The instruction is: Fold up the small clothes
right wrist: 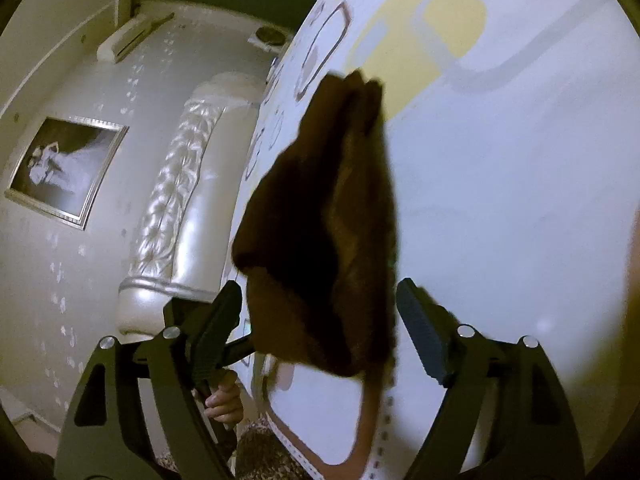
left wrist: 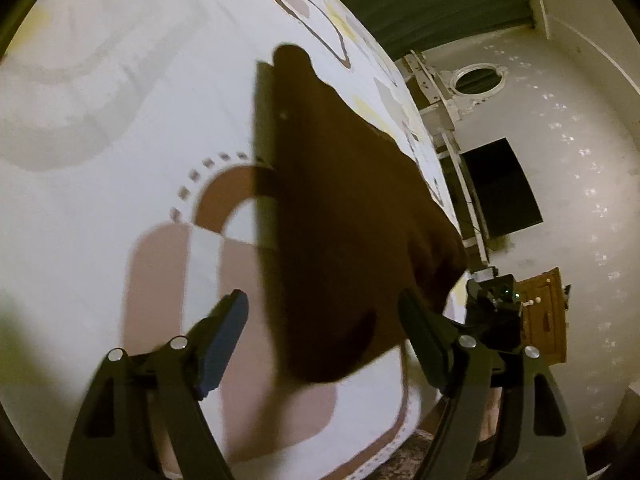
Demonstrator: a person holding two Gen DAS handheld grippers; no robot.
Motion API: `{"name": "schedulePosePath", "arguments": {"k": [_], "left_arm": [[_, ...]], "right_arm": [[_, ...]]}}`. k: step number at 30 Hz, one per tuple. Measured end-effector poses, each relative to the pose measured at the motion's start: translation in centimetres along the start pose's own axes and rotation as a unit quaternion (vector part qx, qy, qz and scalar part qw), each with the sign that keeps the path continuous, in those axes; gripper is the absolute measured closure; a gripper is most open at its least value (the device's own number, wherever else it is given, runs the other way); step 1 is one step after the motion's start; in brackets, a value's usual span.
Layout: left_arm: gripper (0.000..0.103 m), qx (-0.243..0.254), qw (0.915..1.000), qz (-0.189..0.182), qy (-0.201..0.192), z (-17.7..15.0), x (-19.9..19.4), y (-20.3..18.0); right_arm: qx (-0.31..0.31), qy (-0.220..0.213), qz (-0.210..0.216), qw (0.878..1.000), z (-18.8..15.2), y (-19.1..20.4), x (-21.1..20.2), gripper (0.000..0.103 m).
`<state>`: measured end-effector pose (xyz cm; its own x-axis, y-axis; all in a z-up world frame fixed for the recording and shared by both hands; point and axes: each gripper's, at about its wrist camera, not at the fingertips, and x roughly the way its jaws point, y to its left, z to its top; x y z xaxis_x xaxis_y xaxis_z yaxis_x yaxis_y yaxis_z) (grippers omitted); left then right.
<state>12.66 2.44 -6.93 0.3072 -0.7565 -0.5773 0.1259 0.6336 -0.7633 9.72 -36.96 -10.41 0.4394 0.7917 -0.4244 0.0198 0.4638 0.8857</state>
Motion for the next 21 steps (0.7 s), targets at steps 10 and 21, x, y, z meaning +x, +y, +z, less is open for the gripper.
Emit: {"name": "schedulePosePath", "arguments": {"k": [10, 21], "left_arm": [[0.070, -0.021, 0.9995, 0.008, 0.021, -0.4, 3.6, -1.5], [0.085, -0.039, 0.9991, 0.011, 0.011, -0.5, 1.6, -1.1]], "right_arm": [[0.008, 0.020, 0.014, 1.000, -0.5, 0.9, 3.1, 0.048], [0.020, 0.019, 0.005, 1.000, -1.9, 1.0, 2.8, 0.092]]}}
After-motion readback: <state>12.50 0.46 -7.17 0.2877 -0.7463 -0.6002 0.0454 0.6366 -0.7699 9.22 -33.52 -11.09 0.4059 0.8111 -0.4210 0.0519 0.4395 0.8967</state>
